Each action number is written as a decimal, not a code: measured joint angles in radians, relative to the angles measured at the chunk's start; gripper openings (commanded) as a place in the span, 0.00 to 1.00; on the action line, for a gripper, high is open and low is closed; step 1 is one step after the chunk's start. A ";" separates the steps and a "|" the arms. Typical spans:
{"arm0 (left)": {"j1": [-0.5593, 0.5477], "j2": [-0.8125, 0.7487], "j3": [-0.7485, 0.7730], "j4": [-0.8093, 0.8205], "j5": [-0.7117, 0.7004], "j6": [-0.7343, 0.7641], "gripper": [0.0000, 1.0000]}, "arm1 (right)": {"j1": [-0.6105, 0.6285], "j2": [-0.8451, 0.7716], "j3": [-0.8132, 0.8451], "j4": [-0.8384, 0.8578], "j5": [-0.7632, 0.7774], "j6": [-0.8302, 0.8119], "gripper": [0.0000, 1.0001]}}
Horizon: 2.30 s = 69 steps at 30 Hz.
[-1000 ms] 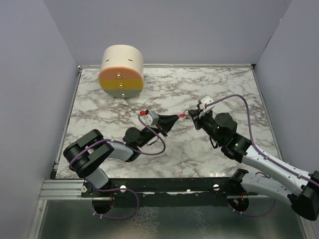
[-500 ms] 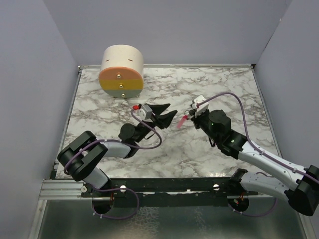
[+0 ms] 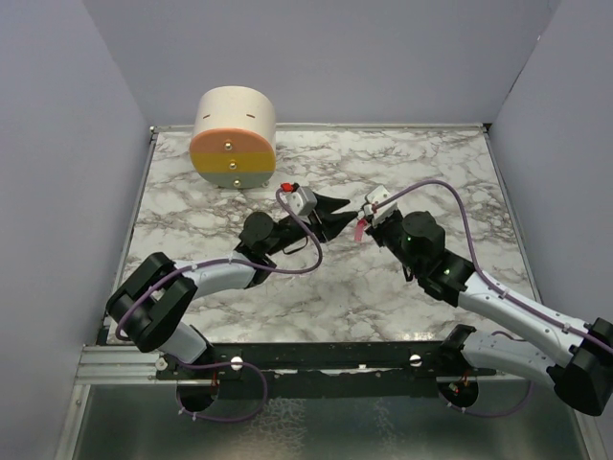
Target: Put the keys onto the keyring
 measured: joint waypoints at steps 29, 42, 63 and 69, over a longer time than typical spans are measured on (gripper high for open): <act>0.061 0.128 0.202 -0.224 0.330 -0.031 0.08 | 0.000 -0.093 -0.092 0.126 -0.090 -0.214 0.01; 0.072 0.156 0.228 -0.240 0.367 -0.044 0.06 | -0.002 -0.081 -0.092 0.124 -0.088 -0.227 0.01; 0.072 0.167 0.237 -0.261 0.384 -0.053 0.37 | -0.005 -0.062 -0.092 0.126 -0.089 -0.224 0.01; 0.063 0.166 0.237 -0.268 0.393 -0.054 0.23 | -0.004 -0.061 -0.092 0.133 -0.090 -0.222 0.01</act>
